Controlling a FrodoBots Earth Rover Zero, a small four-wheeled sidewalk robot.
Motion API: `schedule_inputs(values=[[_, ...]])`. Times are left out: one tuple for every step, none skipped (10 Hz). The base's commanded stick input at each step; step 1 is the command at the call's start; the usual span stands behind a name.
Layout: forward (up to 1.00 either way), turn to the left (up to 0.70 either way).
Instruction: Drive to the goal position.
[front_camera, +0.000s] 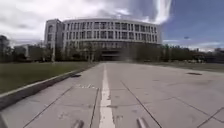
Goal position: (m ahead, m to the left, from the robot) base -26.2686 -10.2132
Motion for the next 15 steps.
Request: schedule_inputs(values=[[0.00, -0.51], [0.00, -0.51], [0.00, -0.51], [0.00, -0.51], [0.00, -0.51], [0.00, -0.52], [0.00, -0.52], [0.00, -0.52], [0.00, -0.52], [0.00, -0.52], [0.00, -0.52], [0.00, -0.52], [0.00, -0.52], [0.00, -0.53], [0.00, -0.53]])
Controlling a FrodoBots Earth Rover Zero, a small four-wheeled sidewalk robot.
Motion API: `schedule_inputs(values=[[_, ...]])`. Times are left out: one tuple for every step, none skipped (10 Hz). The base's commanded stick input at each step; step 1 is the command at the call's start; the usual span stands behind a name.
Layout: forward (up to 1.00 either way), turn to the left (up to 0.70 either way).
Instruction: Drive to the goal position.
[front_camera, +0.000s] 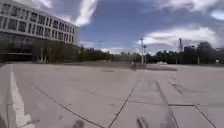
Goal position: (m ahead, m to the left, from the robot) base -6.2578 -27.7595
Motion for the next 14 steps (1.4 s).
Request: schedule_inputs(values=[[0.00, -0.53], [0.00, -0.53], [0.00, -0.53], [0.00, -0.53], [0.00, -0.53], [0.00, -0.53], [0.00, -0.53], [0.00, -0.54], [0.00, -0.54], [0.00, -0.54], [0.00, -0.54], [0.00, -0.55], [0.00, -0.54], [0.00, -0.54]])
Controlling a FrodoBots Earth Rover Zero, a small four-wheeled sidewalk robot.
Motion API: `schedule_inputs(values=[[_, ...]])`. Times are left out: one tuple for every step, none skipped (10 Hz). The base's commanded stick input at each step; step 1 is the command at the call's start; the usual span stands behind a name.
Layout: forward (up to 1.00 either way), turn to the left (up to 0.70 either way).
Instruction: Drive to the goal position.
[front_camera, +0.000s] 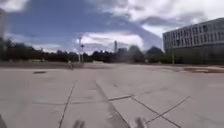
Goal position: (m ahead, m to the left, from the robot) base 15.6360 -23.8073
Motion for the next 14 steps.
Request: schedule_inputs(values=[[0.00, -0.54], [0.00, -0.54], [0.00, -0.54], [0.00, -0.54], [0.00, -0.54], [0.00, -0.54], [0.00, -0.54], [0.00, -0.54], [0.00, -0.54], [0.00, -0.53], [0.00, -0.54], [0.00, -0.54], [0.00, -0.54], [0.00, -0.54]])
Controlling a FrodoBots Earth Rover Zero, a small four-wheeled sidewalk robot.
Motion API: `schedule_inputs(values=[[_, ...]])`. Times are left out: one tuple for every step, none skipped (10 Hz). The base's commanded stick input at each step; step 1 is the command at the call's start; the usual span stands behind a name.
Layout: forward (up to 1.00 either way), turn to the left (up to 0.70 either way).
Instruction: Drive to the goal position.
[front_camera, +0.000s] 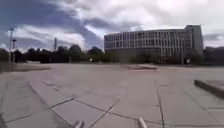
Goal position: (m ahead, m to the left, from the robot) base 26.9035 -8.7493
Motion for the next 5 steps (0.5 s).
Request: schedule_inputs(values=[[0.00, -0.54], [0.00, -0.54], [0.00, -0.54], [0.39, -0.39], [0.70, -0.10]])
